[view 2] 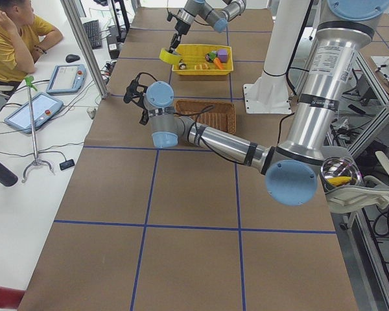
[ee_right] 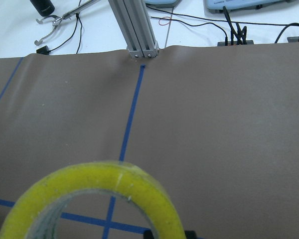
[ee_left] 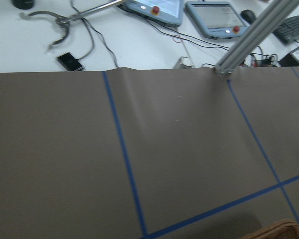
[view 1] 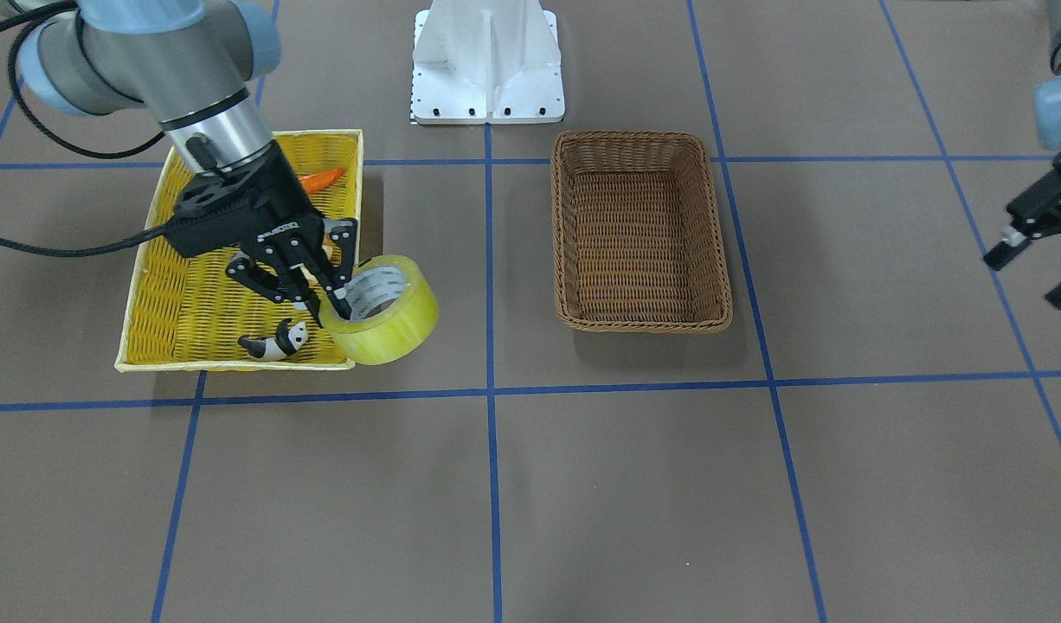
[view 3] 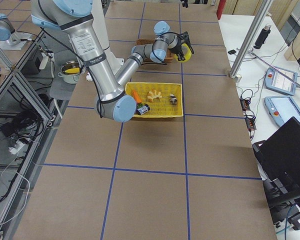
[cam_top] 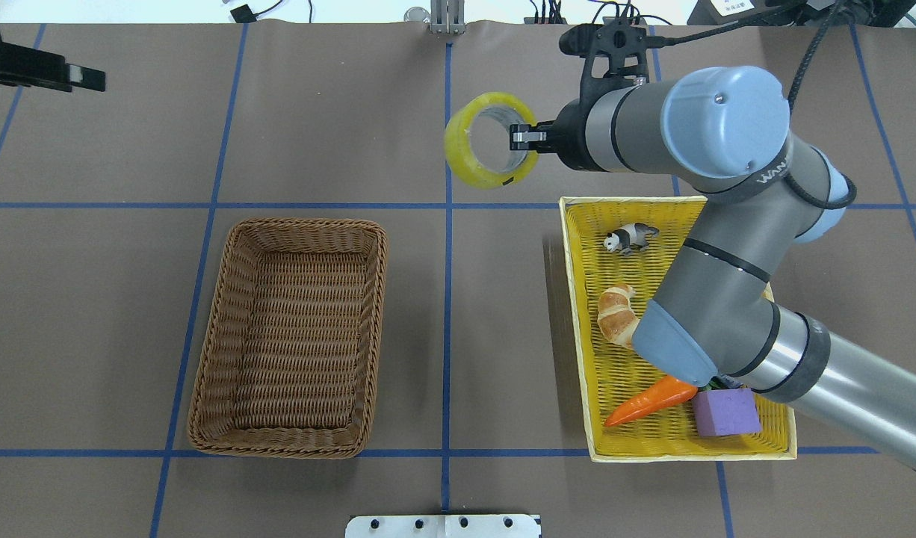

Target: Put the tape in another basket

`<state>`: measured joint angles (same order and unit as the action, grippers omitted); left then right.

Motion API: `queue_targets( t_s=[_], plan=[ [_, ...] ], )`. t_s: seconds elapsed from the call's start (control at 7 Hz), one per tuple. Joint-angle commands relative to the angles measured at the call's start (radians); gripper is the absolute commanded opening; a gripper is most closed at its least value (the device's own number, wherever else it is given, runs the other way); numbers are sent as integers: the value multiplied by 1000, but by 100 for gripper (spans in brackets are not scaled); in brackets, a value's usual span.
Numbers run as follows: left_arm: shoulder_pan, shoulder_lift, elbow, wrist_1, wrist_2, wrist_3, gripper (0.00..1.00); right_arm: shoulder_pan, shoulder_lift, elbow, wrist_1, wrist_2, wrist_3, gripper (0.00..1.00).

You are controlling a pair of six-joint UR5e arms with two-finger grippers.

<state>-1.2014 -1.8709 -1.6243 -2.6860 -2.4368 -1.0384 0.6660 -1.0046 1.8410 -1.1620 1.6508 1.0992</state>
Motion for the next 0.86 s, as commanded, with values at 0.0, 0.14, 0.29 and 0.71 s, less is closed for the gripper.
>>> queue_targets(
  t_s=[0.0, 0.14, 0.29, 0.71],
  plan=[
    [132, -102, -37, -15, 74, -127, 99, -74, 66, -47, 80, -97, 60, 0],
    [220, -114, -73, -17, 158, -130, 99, -86, 87, -110, 172, -108, 63, 0],
    [299, -122, -95, -23, 217, -131, 99, -100, 105, -129, 189, -112, 64, 0],
    [381, -126, -80, -94, 292, -132, 99, -124, 132, -126, 189, -114, 64, 0]
  ],
)
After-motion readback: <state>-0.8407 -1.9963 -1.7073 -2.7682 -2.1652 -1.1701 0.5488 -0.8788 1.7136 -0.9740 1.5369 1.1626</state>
